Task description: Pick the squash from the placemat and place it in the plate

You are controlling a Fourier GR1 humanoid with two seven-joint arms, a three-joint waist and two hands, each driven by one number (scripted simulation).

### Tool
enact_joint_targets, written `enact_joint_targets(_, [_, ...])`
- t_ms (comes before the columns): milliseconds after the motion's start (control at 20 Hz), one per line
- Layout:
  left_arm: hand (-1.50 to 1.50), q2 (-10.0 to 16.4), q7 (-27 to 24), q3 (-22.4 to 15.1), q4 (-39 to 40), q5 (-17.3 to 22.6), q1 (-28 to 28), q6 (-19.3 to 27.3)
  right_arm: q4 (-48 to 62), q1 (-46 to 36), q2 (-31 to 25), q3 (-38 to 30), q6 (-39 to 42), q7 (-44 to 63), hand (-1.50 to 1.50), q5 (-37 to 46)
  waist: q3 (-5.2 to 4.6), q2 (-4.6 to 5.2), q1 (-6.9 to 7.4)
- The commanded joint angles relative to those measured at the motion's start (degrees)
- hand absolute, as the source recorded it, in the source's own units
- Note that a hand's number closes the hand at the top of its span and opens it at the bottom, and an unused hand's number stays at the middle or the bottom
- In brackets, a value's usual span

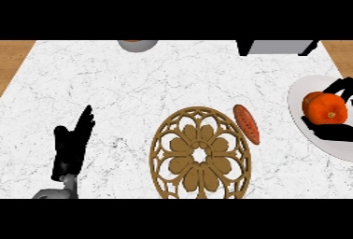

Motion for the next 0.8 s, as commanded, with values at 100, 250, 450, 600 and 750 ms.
enact_joint_targets(100, [0.0, 1.14, -1.04, 2.44, 1.55, 1.74, 0.07, -3.18, 3.56, -1.7, -1.33, -5.34, 0.05, 1.92, 1.5, -1.48, 0.02, 0.1, 0.4])
enact_joint_targets(250, [0.0, 0.56, -0.35, 0.8, 0.37, 0.35, 0.42, -3.11, 15.96, -7.22, -4.87, -8.59, -1.1, -2.22, 1.5, -2.57, 0.04, 0.2, 0.72])
enact_joint_targets(450, [0.0, -2.35, -1.21, -0.76, 1.55, -2.38, -1.13, -0.16, 26.0, -8.35, -5.53, -7.83, -5.37, -6.98, 1.5, 0.39, 0.05, 0.23, 0.81])
enact_joint_targets(600, [0.0, -1.5, 1.91, -0.4, -2.69, -1.94, -0.39, -0.76, 37.54, -14.5, -9.73, -9.62, -5.87, -10.36, 1.5, 0.27, 0.07, 0.28, 1.17])
enact_joint_targets(750, [0.0, -0.8, 1.59, 0.49, -1.46, -1.71, -1.38, -1.56, 47.17, -19.12, -12.65, -9.54, -5.33, -12.94, 1.5, 1.15, 0.08, 0.39, 1.5])
